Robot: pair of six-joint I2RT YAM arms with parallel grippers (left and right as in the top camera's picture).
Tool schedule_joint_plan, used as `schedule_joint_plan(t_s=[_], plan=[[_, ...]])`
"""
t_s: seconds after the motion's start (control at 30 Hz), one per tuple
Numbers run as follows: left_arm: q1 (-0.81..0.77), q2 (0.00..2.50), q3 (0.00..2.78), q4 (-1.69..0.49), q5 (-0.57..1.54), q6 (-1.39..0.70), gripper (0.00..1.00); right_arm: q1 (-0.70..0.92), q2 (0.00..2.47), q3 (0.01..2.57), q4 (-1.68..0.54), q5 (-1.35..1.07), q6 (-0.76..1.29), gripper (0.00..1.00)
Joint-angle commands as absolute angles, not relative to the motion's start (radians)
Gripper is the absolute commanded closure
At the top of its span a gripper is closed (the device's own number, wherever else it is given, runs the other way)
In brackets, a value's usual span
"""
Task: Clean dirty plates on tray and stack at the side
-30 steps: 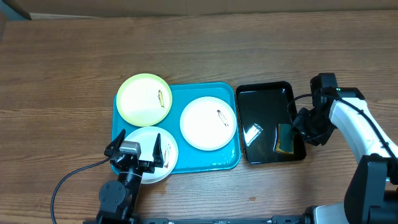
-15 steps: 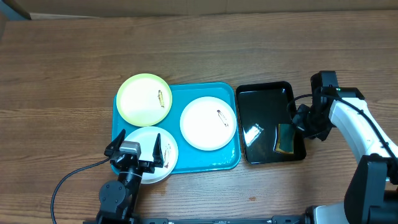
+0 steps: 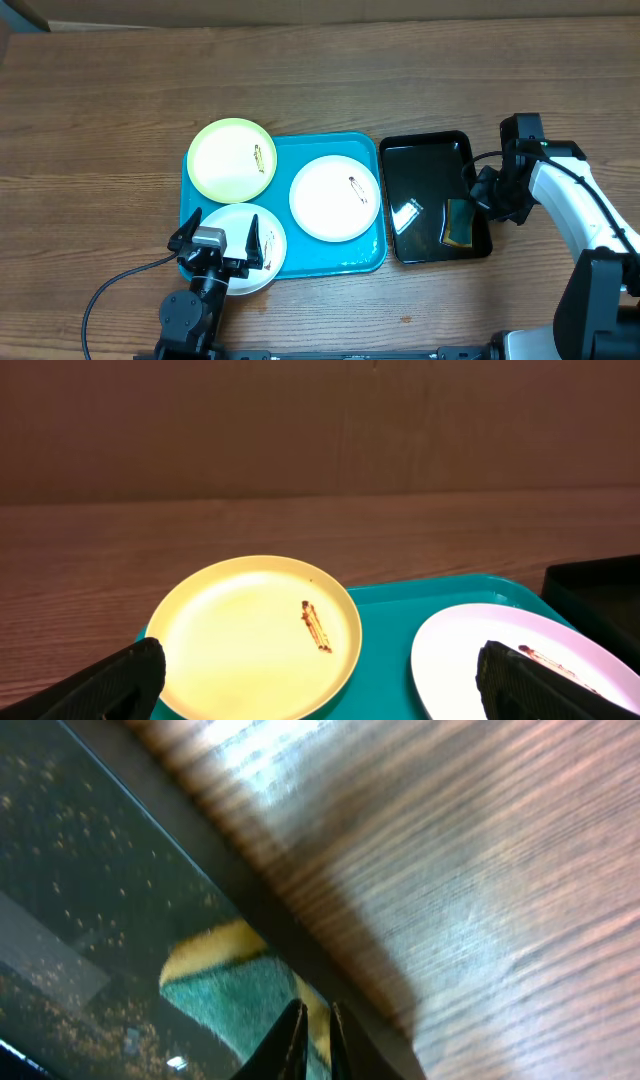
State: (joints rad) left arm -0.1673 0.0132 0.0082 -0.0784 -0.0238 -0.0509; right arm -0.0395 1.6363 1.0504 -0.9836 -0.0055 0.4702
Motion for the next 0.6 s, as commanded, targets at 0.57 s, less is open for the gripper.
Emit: schedule_joint_plan(t_s=[0.57], plan=[[-0.171, 0.006, 0.005, -0.076, -0.026, -0.037, 0.0, -0.059, 1.629, 1.042, -0.947, 0.116, 0.59, 0.96]])
